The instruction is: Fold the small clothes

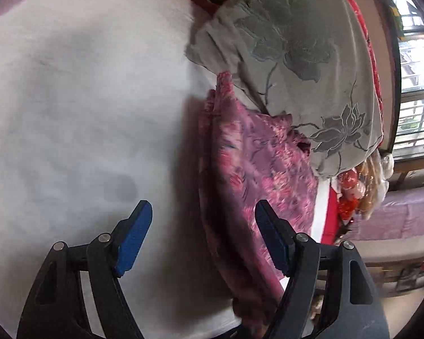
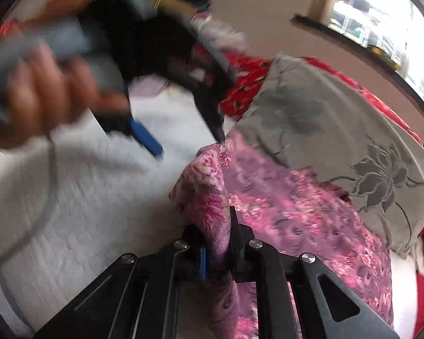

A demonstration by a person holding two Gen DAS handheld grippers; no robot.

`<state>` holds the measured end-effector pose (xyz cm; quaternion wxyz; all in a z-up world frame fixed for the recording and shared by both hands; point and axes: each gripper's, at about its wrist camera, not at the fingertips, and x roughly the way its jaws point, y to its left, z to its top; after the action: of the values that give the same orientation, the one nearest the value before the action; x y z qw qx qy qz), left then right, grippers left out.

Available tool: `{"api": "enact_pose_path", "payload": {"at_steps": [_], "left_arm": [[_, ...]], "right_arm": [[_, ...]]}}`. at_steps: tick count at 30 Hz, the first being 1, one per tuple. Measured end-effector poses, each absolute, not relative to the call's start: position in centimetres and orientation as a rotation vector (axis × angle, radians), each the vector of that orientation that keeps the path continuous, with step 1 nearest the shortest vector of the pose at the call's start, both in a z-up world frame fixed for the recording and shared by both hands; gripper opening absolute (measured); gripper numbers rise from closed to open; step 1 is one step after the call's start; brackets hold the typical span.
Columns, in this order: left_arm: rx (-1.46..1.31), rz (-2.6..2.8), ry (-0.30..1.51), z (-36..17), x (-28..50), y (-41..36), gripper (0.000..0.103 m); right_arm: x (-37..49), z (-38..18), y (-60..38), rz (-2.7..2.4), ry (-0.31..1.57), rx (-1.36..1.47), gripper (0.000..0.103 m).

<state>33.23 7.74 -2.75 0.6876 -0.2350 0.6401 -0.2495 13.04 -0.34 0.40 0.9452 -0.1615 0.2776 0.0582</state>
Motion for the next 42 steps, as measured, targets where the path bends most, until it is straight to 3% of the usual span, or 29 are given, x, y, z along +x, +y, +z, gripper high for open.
{"api": "enact_pose_path", "payload": {"at_steps": [5,6,7,8,9,17,28,42], "left_arm": [[-0.440,-0.564,1.453,-2.4,34.2,3.1,0.075],[-0.406,-0.561,1.446,-2.0,34.2,2.1,0.070],[-0.381,-0.560,1.434,-1.5,34.2,1.3,0.060],[-0.350,-0.561,1.429,-1.1,34.1,0.6,0.034],[-0.325,-0.557,1.424,-0.7,34.0,0.1,0.015],[-0.269,-0.615,1.324,4.8,31.8,-4.0,0.013],[-0.145,-0.718,1.270,9.3,27.1,-15.8,0.013],[-0.008,-0.736,1.360,5.4,23.8,-28.8,0.013]], "right_arm": [[12.4,1.8,-1.5,0.132,0.536,-0.285,0.010],[12.4,1.8,-1.7,0.139,0.538,-0.273,0.010],[12.5,1.9,-2.0,0.144,0.540,-0.260,0.010],[12.5,2.1,-2.2,0.146,0.540,-0.250,0.010],[12.4,2.2,-2.6,0.149,0.539,-0.231,0.010],[10.6,4.5,-7.5,0.115,0.498,-0.053,0.010],[5.4,6.7,-18.2,-0.014,0.457,0.231,0.011],[1.5,3.5,-30.3,-0.158,0.495,0.549,0.011]]}}
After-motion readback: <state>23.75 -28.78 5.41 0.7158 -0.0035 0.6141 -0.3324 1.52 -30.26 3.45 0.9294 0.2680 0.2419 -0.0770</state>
